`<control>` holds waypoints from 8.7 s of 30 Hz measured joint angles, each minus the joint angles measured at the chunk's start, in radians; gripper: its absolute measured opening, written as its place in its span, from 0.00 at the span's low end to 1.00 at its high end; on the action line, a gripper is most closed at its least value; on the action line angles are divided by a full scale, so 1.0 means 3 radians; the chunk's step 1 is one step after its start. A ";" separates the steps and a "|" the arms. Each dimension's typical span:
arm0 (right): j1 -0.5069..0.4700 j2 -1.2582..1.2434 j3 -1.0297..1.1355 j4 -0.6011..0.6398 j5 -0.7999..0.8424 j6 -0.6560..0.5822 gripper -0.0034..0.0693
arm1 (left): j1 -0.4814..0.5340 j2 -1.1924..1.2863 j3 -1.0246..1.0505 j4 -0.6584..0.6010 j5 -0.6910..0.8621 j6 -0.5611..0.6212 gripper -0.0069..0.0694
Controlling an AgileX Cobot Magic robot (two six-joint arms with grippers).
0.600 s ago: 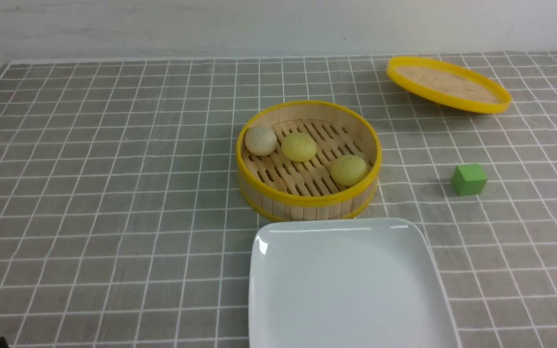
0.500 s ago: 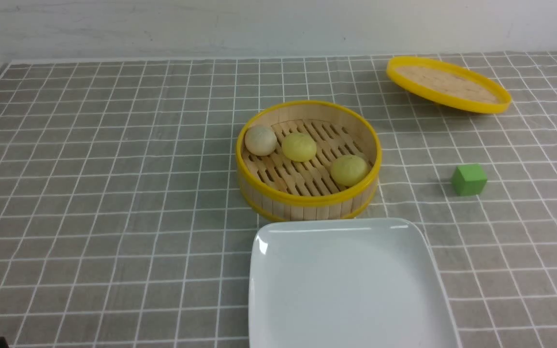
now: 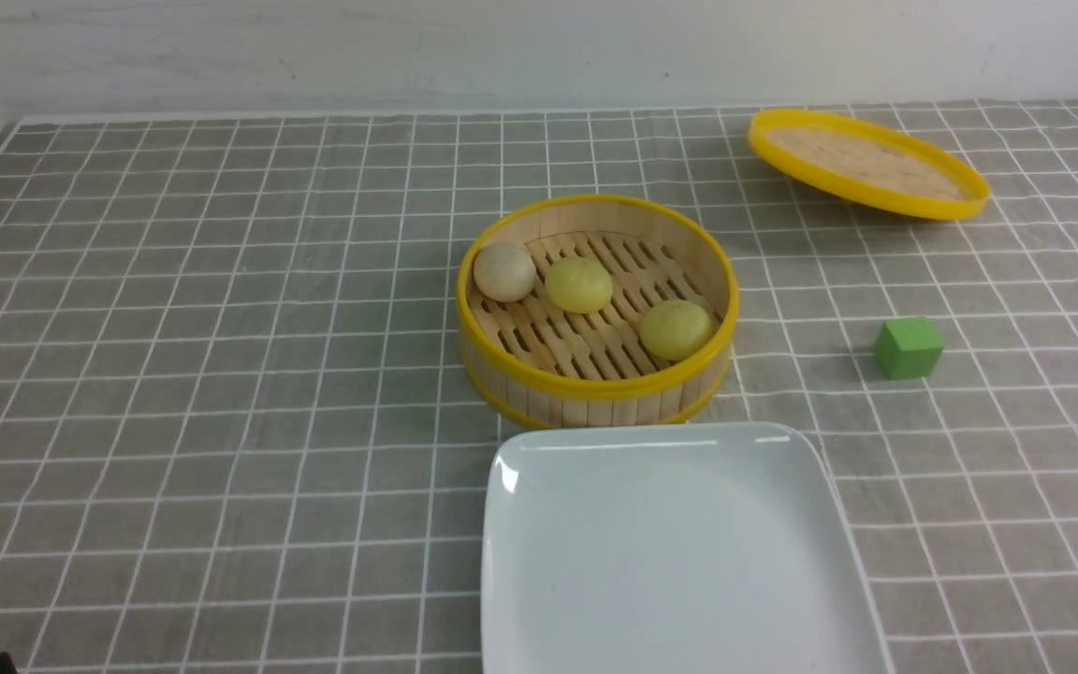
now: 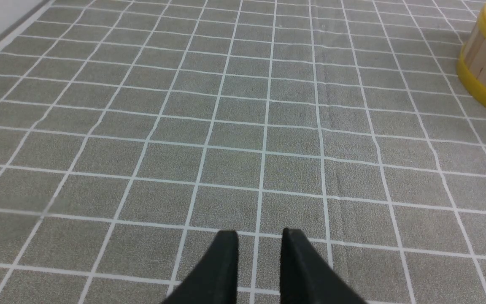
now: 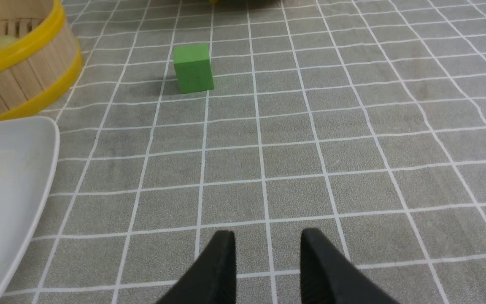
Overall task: Put the steamed buns into the plate on the grey tablecloth.
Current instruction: 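Reach toward a bun in the bamboo steamer with the right gripper, then move the steamed bun from the bamboo steamer onto the white plate with the right gripper, then reach into the bamboo steamer and grasp a bun with the left gripper, then carry the bun from the bamboo steamer to the plate with the left gripper, then reach into the bamboo steamer and grasp a bun with the left gripper, then carry the bun from the bamboo steamer to the plate with the left gripper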
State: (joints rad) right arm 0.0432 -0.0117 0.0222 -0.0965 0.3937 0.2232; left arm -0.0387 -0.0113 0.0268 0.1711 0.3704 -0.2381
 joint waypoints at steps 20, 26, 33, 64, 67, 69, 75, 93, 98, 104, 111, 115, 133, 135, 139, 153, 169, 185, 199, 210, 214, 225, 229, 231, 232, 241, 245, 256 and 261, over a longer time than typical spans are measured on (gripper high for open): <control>0.0000 0.0000 0.0000 -0.0010 0.0000 0.0000 0.38 | 0.0000 0.0000 0.0000 0.0000 0.0003 0.0000 0.32; 0.0000 0.0000 0.0004 0.0626 -0.0066 0.0522 0.38 | 0.0000 0.0000 -0.0002 -0.0310 -0.0008 -0.0304 0.32; 0.0000 0.0000 0.0010 0.1794 -0.0144 0.1403 0.38 | 0.0000 0.0000 0.0001 -0.1516 -0.0022 -0.1441 0.33; 0.0059 0.4151 -0.3146 0.2646 0.1597 -0.2052 0.15 | 0.0000 0.2171 -0.1603 -0.1777 0.1842 -0.0007 0.11; 0.0224 0.4732 -0.3534 0.2821 0.1597 -0.2299 0.24 | 0.0000 0.2330 -0.1647 -0.1777 0.1839 0.0016 0.13; 0.0427 0.5174 -0.3920 0.2802 0.1600 -0.2362 0.33 | 0.0000 0.2414 -0.1662 -0.1780 0.1822 0.0019 0.16; 0.0825 0.6299 -0.5258 0.2214 0.1739 -0.2013 0.48 | 0.0000 0.2491 -0.1665 -0.1780 0.1800 0.0019 0.23; 0.1340 0.8054 -0.7994 0.0662 0.2822 -0.1095 0.07 | 0.0000 0.2505 -0.1665 -0.1787 0.1742 0.0019 0.30; 0.1344 0.7369 -0.7493 0.0666 0.2800 -0.0813 0.06 | 0.0000 0.2505 -0.1665 -0.1775 0.1742 0.0019 0.32; 0.1392 0.6096 -0.5909 0.0807 0.2803 -0.0710 0.06 | 0.0000 0.2505 -0.1665 -0.1755 0.1727 0.0019 0.33; 0.1798 0.5478 -0.4112 0.1046 0.1958 -0.0698 0.12 | 0.0000 0.2505 -0.1665 -0.1755 0.1592 0.0016 0.33; 0.1907 0.5523 -0.3706 0.1041 0.1432 -0.0698 0.25 | 0.0000 0.2505 -0.1665 -0.1755 0.1566 0.0016 0.34; 0.1939 0.4481 -0.4157 -0.0229 0.2738 -0.0275 0.05 | -0.0044 0.3809 -0.3251 -0.1968 0.2097 0.0706 0.50; 0.1939 0.4276 -0.4066 -0.0290 0.2755 -0.0141 0.03 | -0.0151 0.4037 -0.3387 -0.2087 0.2098 0.0823 0.53; 0.1939 0.3686 -0.3682 -0.0334 0.2808 -0.0001 0.03 | -0.0664 0.4668 -0.3945 -0.2138 0.2091 0.0930 0.63; 0.1939 0.3177 -0.2867 -0.0315 0.2546 0.0027 0.03 | -0.1525 0.7037 -0.6829 -0.1128 0.2495 0.0535 0.67; 0.1939 0.3185 -0.2864 -0.0301 0.2366 0.0023 0.04 | -0.1552 0.7917 -0.7681 -0.0233 0.2643 0.0175 0.65; 0.1939 0.3188 -0.2863 -0.0265 0.2356 0.0023 0.04 | -0.1552 0.7753 -0.7806 -0.0198 0.2876 0.0124 0.11; 0.1939 0.3188 -0.2850 -0.0231 0.2356 0.0023 0.05 | -0.1645 0.6123 -0.6293 -0.1221 0.2890 0.0294 0.11; 0.1939 0.3188 -0.2849 -0.0227 0.2341 0.0023 0.05 | -0.2322 0.6091 -0.4629 -0.1247 0.2233 0.0301 0.13; 0.1939 0.3188 -0.2849 -0.0202 0.2339 0.0023 0.06 | -0.2338 0.6253 -0.4614 -0.1159 0.2121 0.0119 0.21; 0.1939 0.3188 -0.2842 -0.0190 0.2339 0.0023 0.06 | -0.2290 0.6355 -0.5302 -0.0612 0.2219 -0.0110 0.57; 0.1939 0.3188 -0.2842 -0.0190 0.2339 0.0021 0.07 | -0.2108 0.6495 -0.6028 -0.0289 0.2495 -0.0367 0.59; 0.1939 0.3188 -0.2842 -0.0190 0.2339 0.0021 0.07 | -0.2001 0.6656 -0.6394 -0.0235 0.2541 -0.0394 0.59; 0.1939 0.3188 -0.2842 -0.0190 0.2339 0.0021 0.07 | -0.1978 0.6677 -0.6430 -0.0230 0.2541 -0.0394 0.59; 0.1939 0.3188 -0.2838 -0.0179 0.2299 0.0021 0.08 | -0.1701 0.7943 -0.7919 -0.0355 0.2596 -0.0401 0.59; 0.1939 0.3188 -0.2838 -0.0179 0.2293 0.0021 0.08 | -0.1685 0.8213 -0.8160 -0.0371 0.2585 -0.0402 0.59; 0.1939 0.3188 -0.2838 -0.0171 0.2293 0.0021 0.10 | -0.1685 0.8255 -0.8273 -0.0385 0.2696 -0.0340 0.15; 0.1939 0.3191 -0.2838 -0.0168 0.2293 0.0021 0.10 | -0.1685 0.7797 -0.8259 -0.0389 0.2888 -0.0071 0.12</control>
State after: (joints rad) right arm 0.6249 0.9455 -0.8293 -0.1470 1.0816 0.2295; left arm -0.5442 2.3279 -2.4508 0.0544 1.2369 -0.2595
